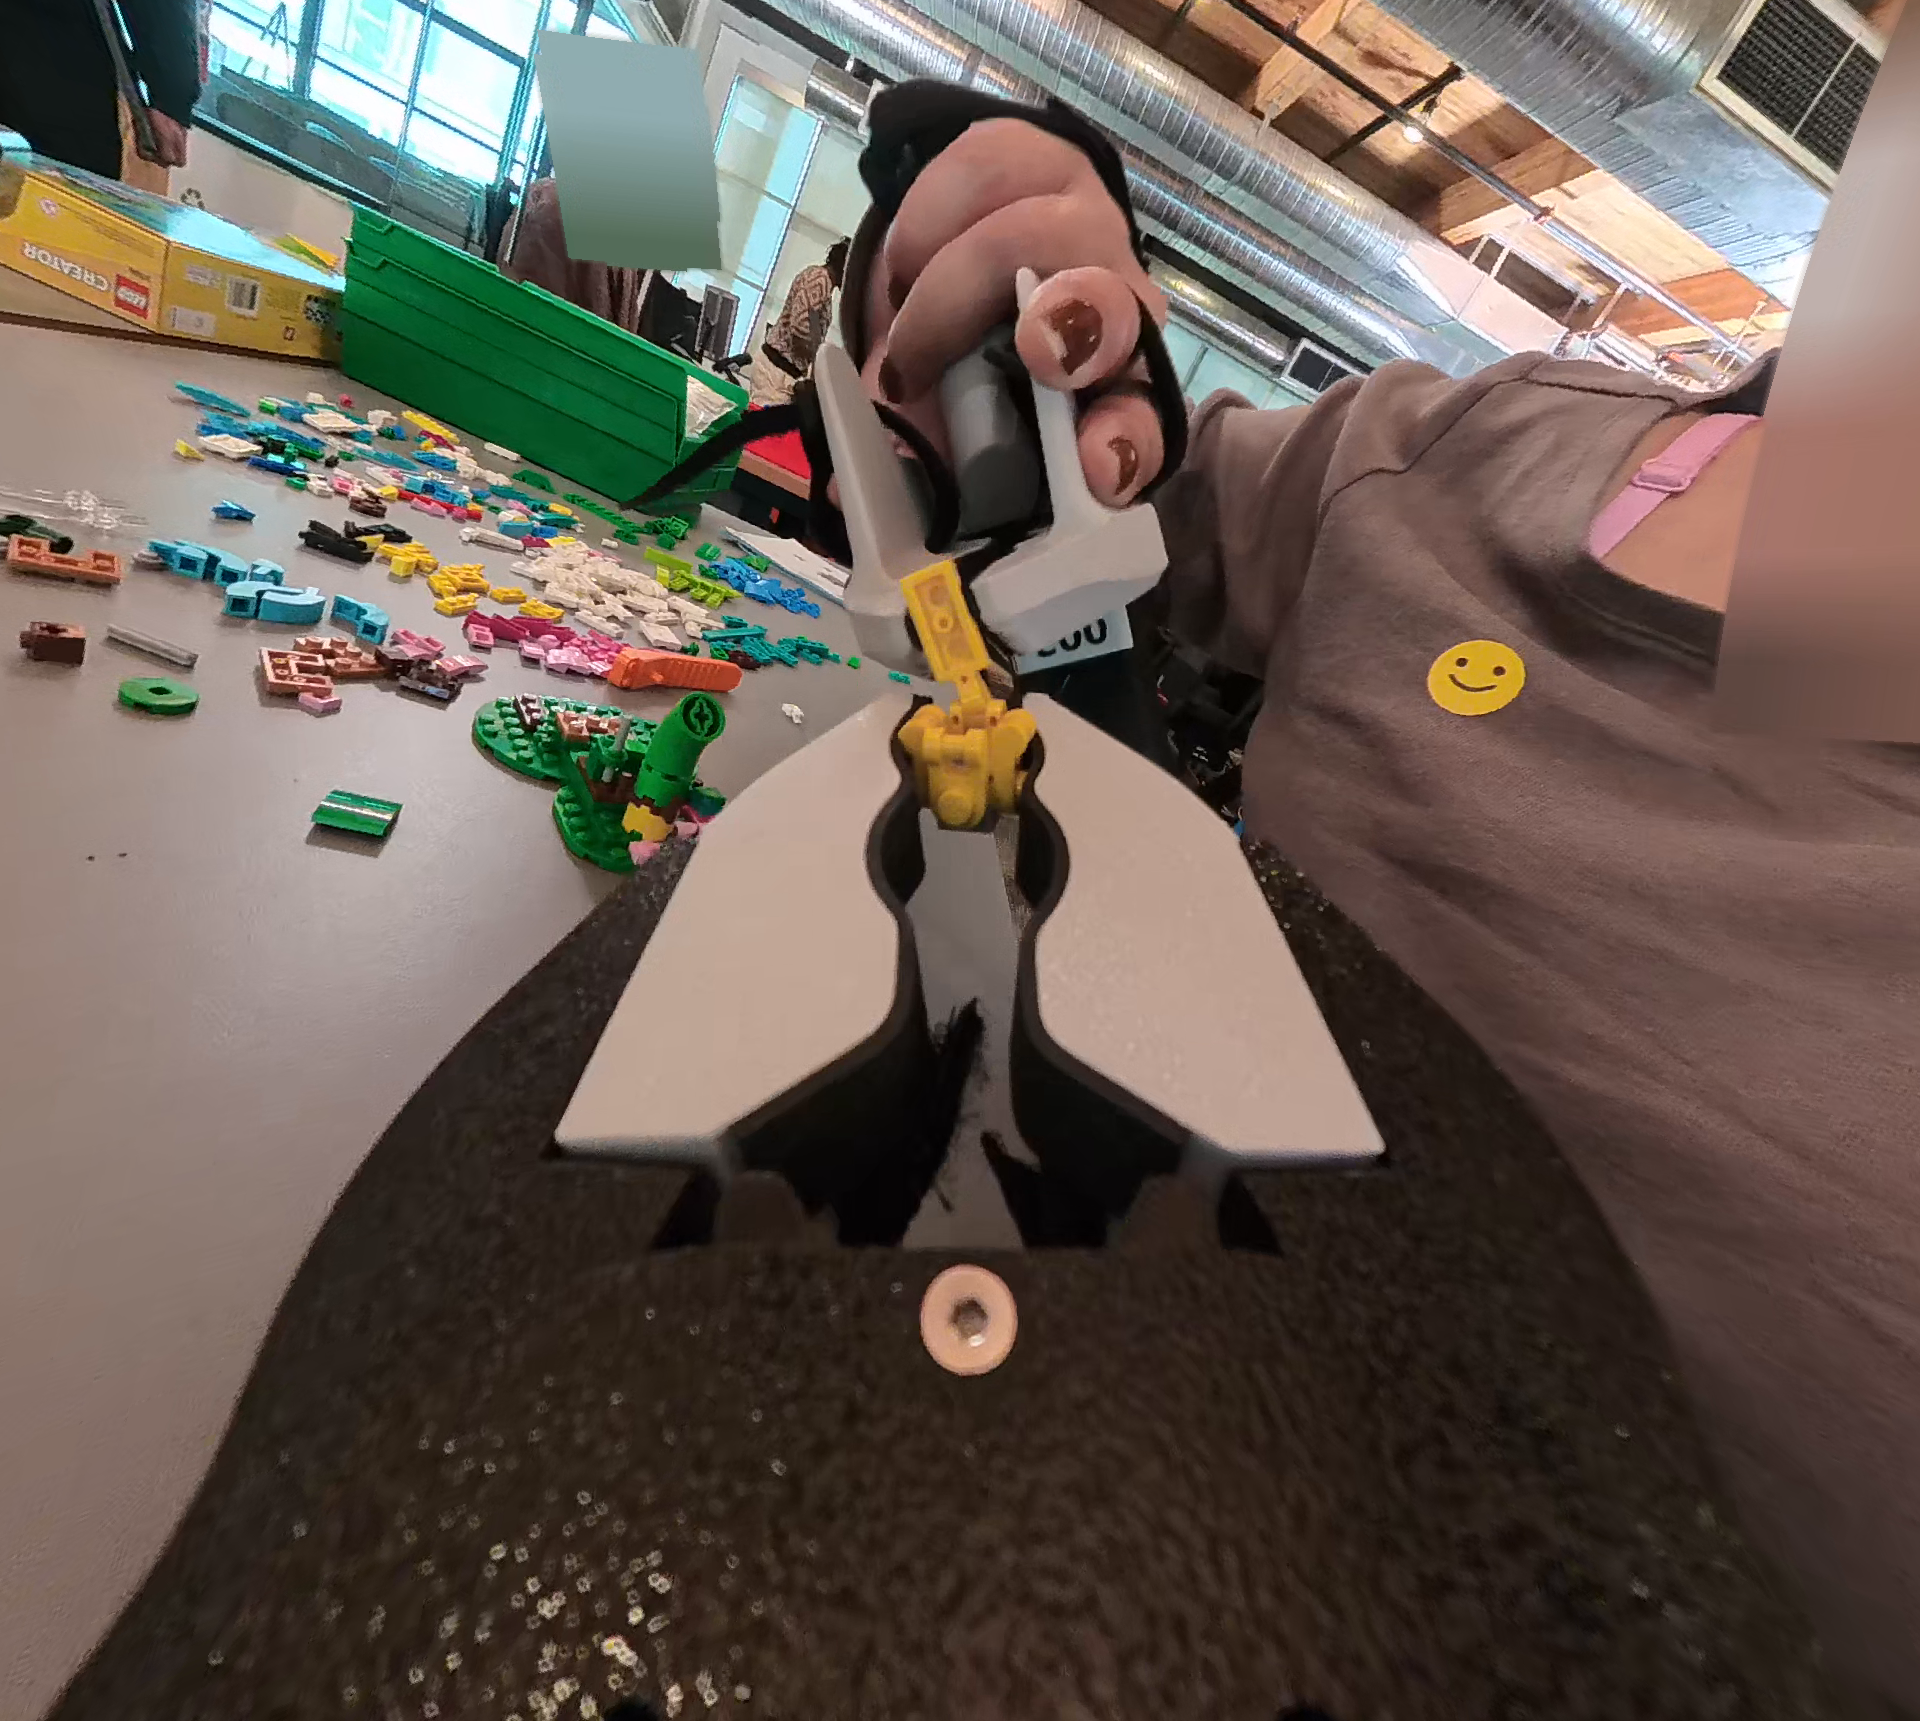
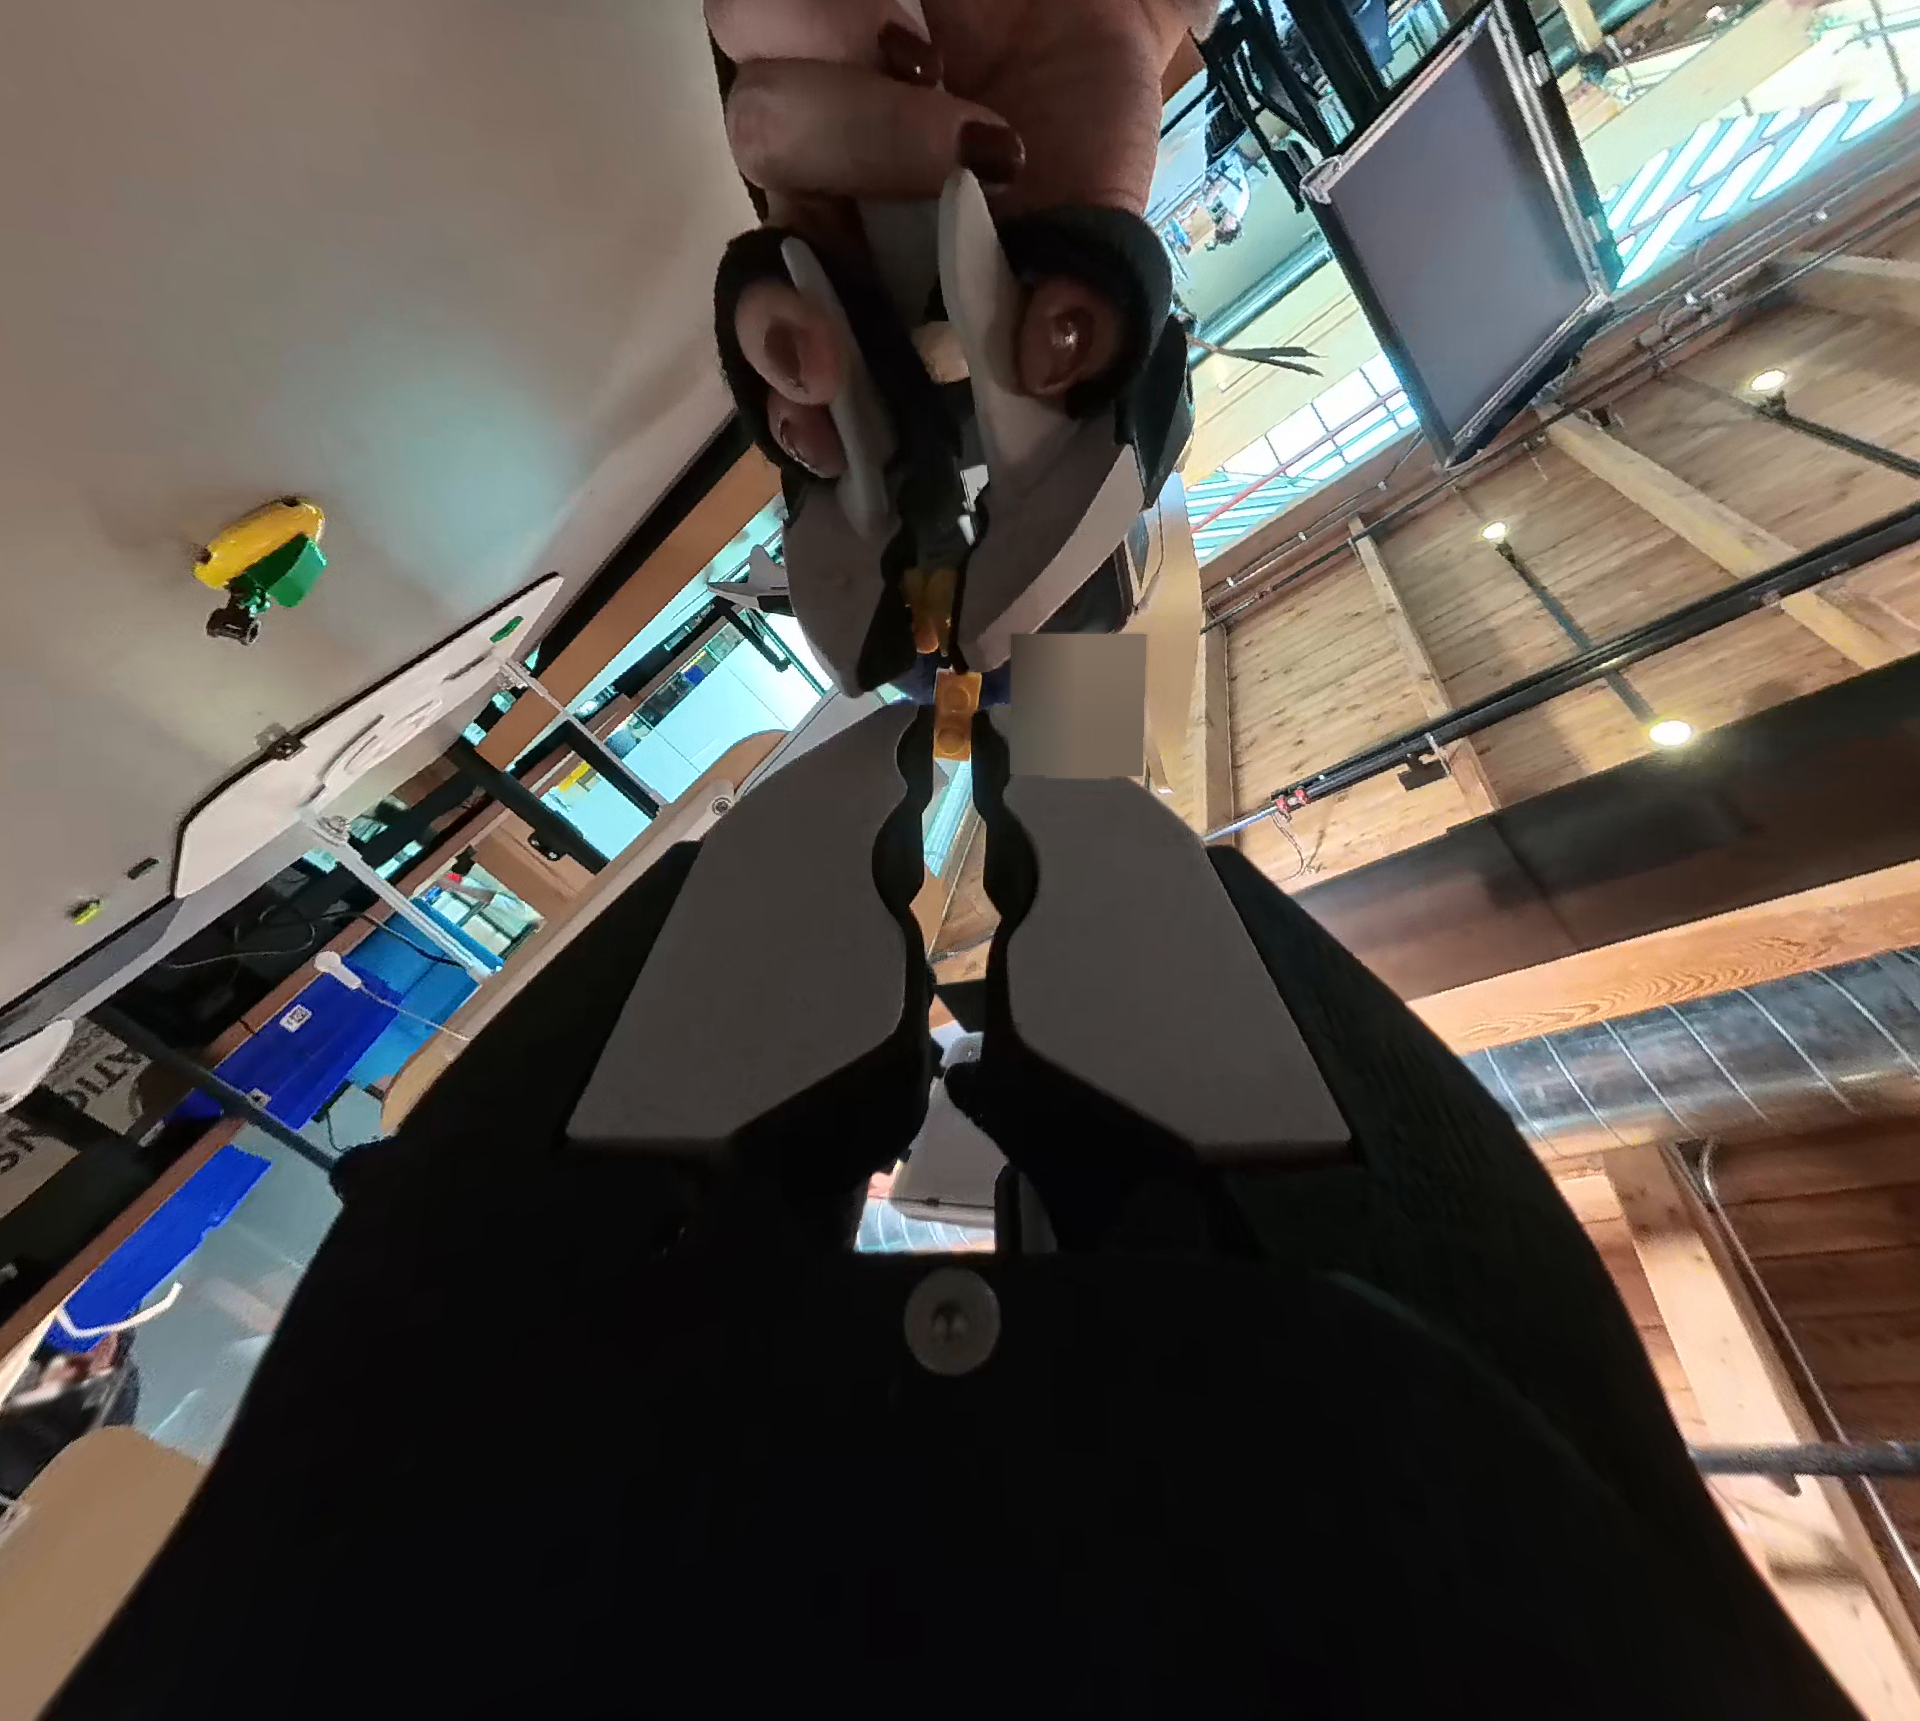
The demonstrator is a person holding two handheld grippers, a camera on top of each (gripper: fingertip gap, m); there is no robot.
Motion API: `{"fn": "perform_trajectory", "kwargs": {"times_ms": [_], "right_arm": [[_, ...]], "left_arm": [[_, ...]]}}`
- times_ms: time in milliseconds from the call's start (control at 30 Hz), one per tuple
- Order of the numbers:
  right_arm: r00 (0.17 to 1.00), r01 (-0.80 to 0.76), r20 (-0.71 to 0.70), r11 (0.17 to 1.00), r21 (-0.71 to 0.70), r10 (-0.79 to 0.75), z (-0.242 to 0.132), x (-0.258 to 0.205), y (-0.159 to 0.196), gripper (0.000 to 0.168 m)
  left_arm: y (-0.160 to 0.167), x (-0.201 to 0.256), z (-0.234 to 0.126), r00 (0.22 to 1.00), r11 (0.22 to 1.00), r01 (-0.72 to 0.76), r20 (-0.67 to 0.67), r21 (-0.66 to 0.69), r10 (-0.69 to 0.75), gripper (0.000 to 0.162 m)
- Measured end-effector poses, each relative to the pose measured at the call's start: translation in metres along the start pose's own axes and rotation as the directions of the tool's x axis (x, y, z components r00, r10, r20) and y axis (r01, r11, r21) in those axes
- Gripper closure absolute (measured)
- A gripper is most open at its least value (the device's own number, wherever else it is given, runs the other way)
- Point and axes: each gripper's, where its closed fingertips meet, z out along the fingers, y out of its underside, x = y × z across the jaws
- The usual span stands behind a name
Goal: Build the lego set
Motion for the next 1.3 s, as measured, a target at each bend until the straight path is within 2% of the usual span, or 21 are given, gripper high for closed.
{"fn": "perform_trajectory", "kwargs": {"times_ms": [300,1300], "right_arm": [[0.996,0.084,0.025,0.995,0.056,-0.086,0.0003,-0.0015,-0.0029,0.164],[0.997,0.076,0.017,0.996,0.046,-0.077,-0.0002,-0.0020,-0.0070,0.165]], "left_arm": [[0.0038,-0.0022,0.0018,1.000,1.000,0.011,0.008,-0.026,-0.011,0.149],[0.0046,-0.0024,0.0019,1.000,0.999,0.024,0.000,-0.032,-0.024,0.149]]}}
